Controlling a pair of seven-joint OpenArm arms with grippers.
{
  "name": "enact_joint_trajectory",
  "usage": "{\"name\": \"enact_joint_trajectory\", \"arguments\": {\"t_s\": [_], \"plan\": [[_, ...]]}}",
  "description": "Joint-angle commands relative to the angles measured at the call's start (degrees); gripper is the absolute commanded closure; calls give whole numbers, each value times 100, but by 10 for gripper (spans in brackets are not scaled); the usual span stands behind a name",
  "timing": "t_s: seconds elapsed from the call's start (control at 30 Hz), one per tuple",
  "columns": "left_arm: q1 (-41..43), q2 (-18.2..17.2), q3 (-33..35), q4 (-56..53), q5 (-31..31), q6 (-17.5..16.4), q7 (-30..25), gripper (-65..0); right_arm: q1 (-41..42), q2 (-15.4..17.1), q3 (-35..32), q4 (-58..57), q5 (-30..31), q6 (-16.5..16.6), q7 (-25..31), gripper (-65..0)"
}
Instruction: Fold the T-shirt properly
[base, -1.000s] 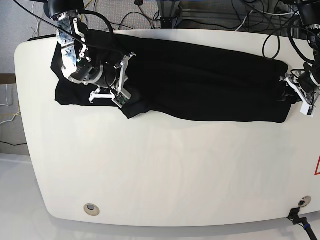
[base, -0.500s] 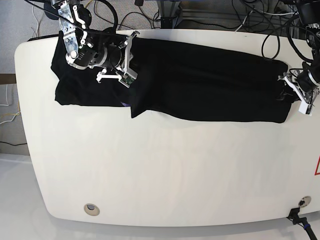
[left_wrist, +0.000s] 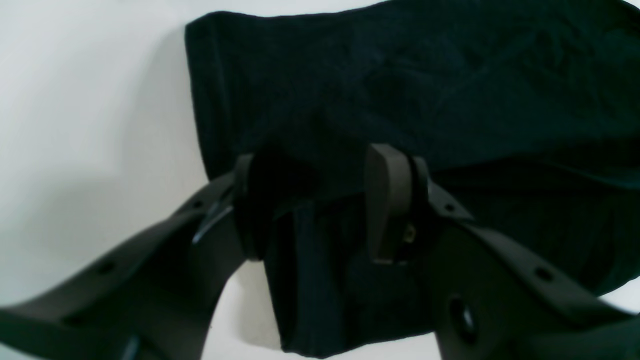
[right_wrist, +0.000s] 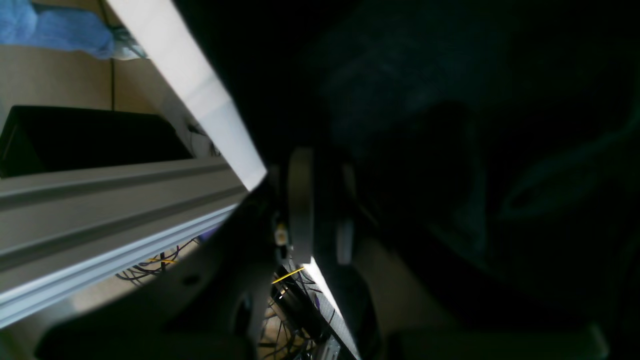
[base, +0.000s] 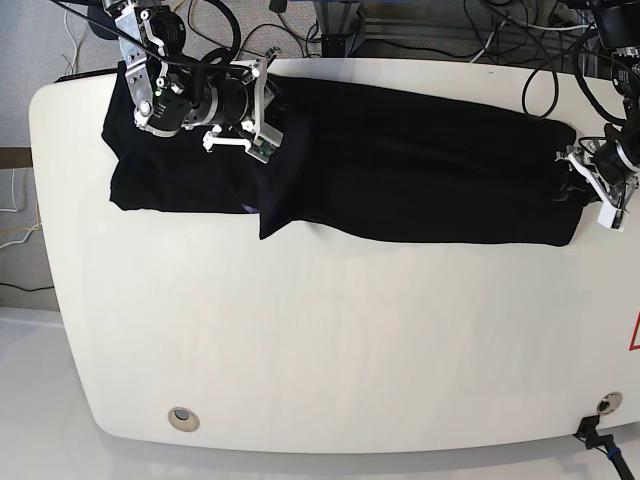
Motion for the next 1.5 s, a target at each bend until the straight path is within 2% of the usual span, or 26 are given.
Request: {"name": "enact_joint_trajectory", "arguments": {"t_s": [0.0, 0.2, 0.37, 0.57, 0.73, 0.93, 1.17, 1.2, 1.23, 1.47], "plan": [[-75, -122, -30, 76, -87, 3, -169, -264, 31, 34, 2, 204, 239, 87, 62, -91], [-49, -114, -44, 133, -63, 44, -228, -268, 8, 51, 14, 300, 274, 119, 93, -89], [-29, -107, -28, 111, -73, 38, -224, -262, -259, 93, 314, 324, 213, 92, 157, -92], [42, -102, -214, 165, -209, 55, 164, -251, -328, 123, 881, 297, 535, 111, 351, -160], [142, -82, -624, 214, -1225, -43, 654, -239, -197, 162, 1311, 307, 1305, 289, 441, -180], [181, -76, -806, 120, -2441, -170, 1071, -227, 17, 221, 1619, 304, 1669, 453, 371, -185], [140, -22, -828, -307, -2354, -140, 1017, -245, 218, 355, 1853, 255, 1771, 495, 297, -184], [162, -38, -806, -155, -2442, -166, 987, -237, 230, 325, 1885, 322, 1826, 650, 336, -184], [160, -44, -816, -156, -2452, -174, 992, -237, 261, 331, 1879, 319, 1835, 650, 327, -184], [154, -40, -824, -167, -2441, -159, 948, -237, 529, 340, 1837, 281, 1454, 650, 700, -183]]}}
